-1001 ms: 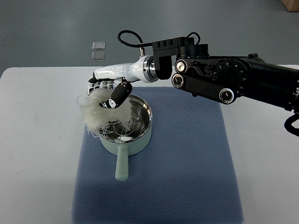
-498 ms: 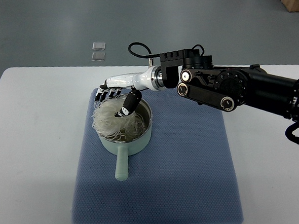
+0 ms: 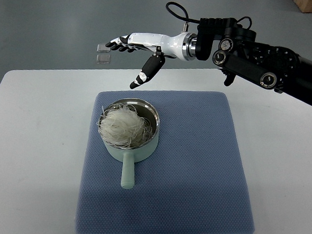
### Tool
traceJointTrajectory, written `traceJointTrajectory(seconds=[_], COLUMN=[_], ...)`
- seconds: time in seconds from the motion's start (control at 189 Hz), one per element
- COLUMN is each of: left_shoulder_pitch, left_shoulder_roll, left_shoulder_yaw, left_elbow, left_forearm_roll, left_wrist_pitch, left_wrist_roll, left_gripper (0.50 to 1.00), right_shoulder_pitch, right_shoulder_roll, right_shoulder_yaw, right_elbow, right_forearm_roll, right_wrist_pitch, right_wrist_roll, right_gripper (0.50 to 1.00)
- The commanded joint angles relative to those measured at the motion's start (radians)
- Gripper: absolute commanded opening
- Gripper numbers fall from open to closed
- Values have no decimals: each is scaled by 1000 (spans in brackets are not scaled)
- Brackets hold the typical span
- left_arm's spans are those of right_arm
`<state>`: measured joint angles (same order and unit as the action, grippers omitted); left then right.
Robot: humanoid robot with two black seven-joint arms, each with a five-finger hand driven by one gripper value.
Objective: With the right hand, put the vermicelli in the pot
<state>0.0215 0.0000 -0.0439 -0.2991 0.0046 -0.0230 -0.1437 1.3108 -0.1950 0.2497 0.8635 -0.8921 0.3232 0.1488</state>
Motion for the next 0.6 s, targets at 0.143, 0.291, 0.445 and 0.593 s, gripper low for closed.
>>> traceJointTrajectory(seconds=[0.143,0.291,0.445,0.593], left_shoulder_pitch=[0,0,-2,0], left_shoulder_roll=[0,0,0,0], left_shoulder_yaw=[1,2,2,1], left_elbow=[0,-12,-15,-15], left_forearm_roll=[0,0,0,0], left_wrist_pitch=[0,0,0,-3], left_wrist_roll=[1,1,26,47], left_gripper=[1000,1000,1000,1000], right_shoulder_pitch=[-281,-469,-548,-558], right_shoulder_roll=[-67,-26,62,75], right_shoulder_yaw=[390,667,816,829], right_elbow=[-18,-49,-101,-159], right_forearm_roll=[305,499,674,806], right_wrist_pitch=[-20,-20,-20,-18], right_wrist_roll=[8,12,14,32], right_gripper=[934,934,934,934])
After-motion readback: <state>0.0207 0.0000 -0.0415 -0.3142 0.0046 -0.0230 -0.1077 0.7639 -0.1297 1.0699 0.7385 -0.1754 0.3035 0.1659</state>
